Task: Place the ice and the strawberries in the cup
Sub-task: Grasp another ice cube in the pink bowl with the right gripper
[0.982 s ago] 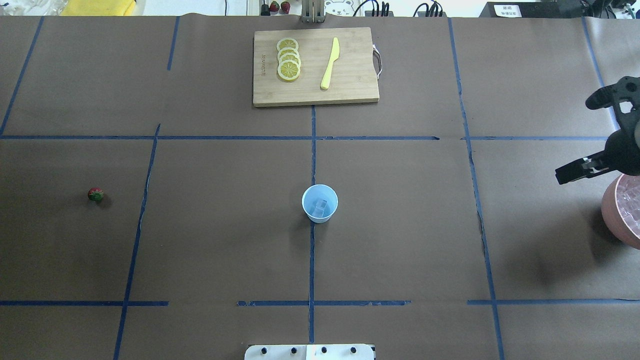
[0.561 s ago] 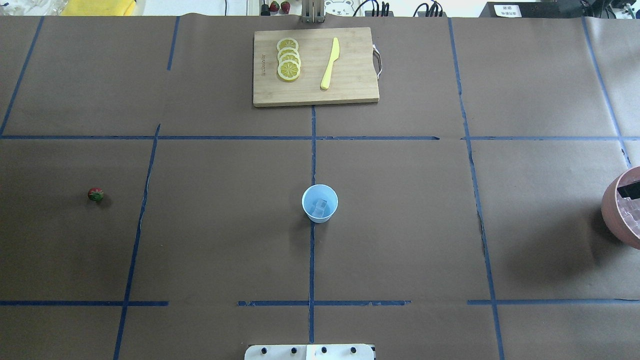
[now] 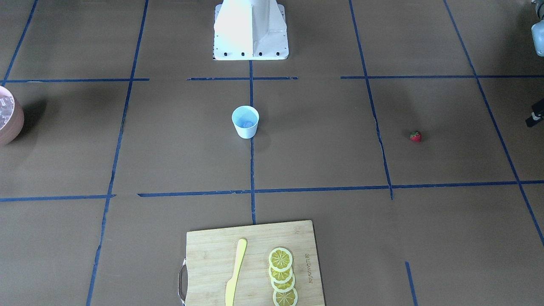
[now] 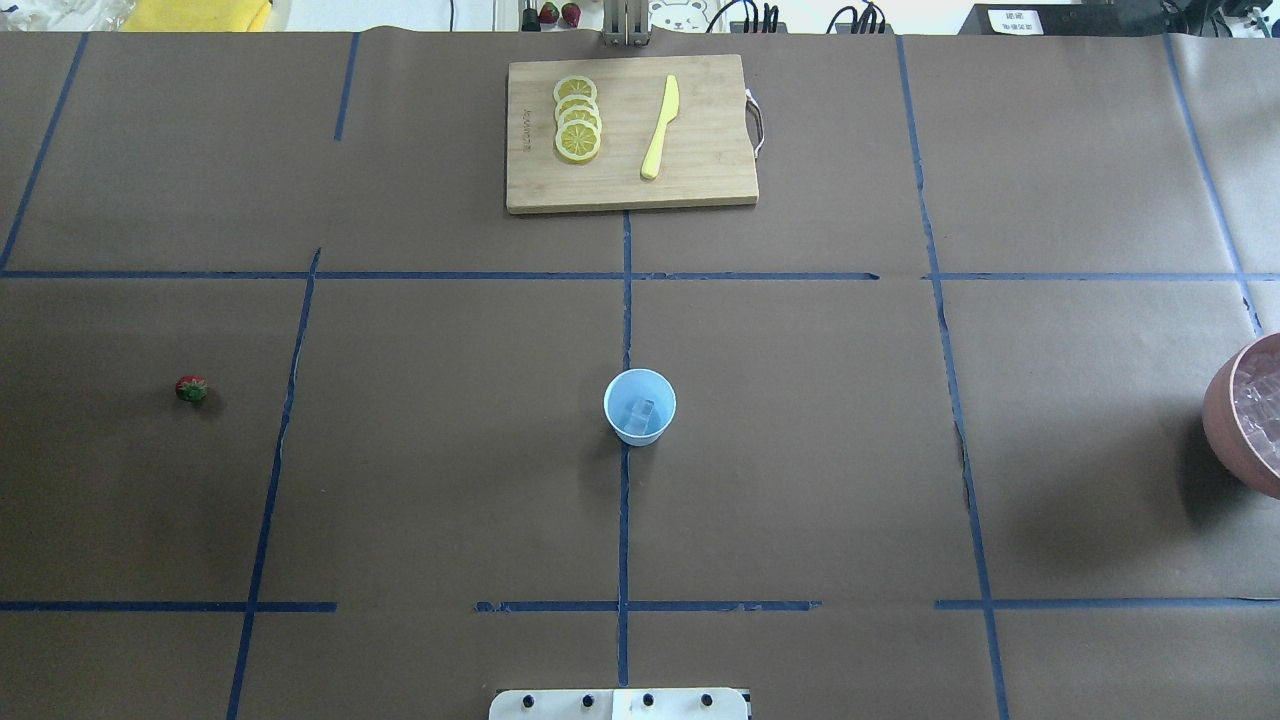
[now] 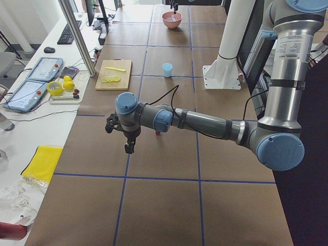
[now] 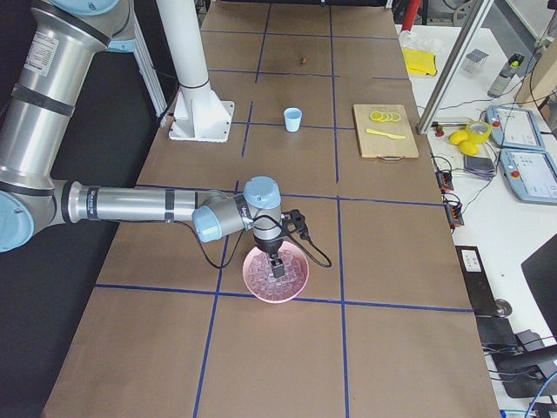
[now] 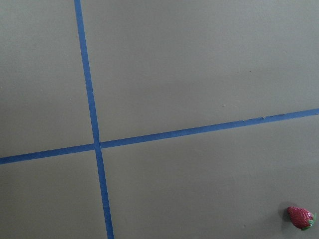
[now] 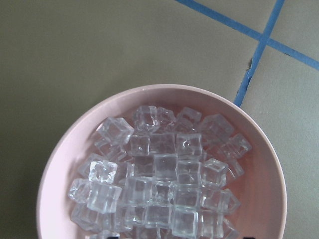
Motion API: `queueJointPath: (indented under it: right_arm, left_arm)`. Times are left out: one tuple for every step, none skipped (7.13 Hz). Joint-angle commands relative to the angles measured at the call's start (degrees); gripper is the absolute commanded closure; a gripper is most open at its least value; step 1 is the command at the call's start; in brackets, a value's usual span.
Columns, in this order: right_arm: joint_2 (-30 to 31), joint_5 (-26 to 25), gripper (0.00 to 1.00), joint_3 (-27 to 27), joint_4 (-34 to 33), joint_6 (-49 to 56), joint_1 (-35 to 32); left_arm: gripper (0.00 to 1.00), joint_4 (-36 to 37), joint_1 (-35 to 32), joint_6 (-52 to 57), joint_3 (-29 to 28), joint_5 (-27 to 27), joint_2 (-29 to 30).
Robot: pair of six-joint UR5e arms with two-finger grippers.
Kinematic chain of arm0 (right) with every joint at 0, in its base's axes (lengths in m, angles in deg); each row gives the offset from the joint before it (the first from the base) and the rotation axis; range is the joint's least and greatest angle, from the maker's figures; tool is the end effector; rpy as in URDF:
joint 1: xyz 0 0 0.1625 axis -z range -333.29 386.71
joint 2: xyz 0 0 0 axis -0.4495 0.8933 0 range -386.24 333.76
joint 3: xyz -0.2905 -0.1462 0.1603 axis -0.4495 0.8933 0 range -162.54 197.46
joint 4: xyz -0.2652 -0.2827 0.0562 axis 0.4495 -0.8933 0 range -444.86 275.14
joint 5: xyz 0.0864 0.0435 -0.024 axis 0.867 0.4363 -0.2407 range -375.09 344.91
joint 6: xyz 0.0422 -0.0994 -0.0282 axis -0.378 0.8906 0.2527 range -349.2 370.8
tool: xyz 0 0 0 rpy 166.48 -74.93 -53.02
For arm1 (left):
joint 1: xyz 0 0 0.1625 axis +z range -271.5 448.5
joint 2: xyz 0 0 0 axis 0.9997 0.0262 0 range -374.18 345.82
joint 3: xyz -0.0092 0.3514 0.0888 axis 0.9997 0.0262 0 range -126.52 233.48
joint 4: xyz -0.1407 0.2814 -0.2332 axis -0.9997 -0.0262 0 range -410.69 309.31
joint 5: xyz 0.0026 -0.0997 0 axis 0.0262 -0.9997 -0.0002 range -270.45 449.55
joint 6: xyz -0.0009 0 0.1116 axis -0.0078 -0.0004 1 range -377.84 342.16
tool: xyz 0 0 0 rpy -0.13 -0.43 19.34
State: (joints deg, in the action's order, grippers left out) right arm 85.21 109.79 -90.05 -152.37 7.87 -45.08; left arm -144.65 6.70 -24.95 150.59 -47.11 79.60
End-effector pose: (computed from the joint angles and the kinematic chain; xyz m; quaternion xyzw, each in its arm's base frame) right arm -0.0460 -0.3622 0.5804 0.0968 -0.3190 -0.1730 0.9268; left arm 0.0199 -0.5038 0.5032 0.0653 0.4050 0.0599 0.9100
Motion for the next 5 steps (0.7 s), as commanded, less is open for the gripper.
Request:
queueJointPath:
  right_arm:
    - [-0.5, -0.1, 0.29, 1.2, 0.0, 0.6, 0.0]
    - [-1.1, -0.2, 0.3, 2.4, 0.0, 0.6, 0.1]
    - [-1.5, -0.1, 0.31, 3.6, -0.1, 0.6, 0.2]
    - [-2.1, -0.2, 0.31, 5.4, 0.0, 0.7, 0.5]
    - [-2.8, -0.3, 0.31, 5.7, -0.1, 0.4, 1.0]
  left_arm:
    - [0.0, 0.0, 0.1, 0.0, 0.0, 0.0, 0.0]
    - [0.0, 0.0, 0.1, 0.0, 0.0, 0.0, 0.0]
    - [0.0, 0.0, 0.1, 0.0, 0.0, 0.0, 0.0]
    - [0.0, -0.1, 0.1, 0.0, 0.0, 0.0, 0.0]
    - [0.0, -0.1, 0.1, 0.0, 0.1, 0.0, 0.0]
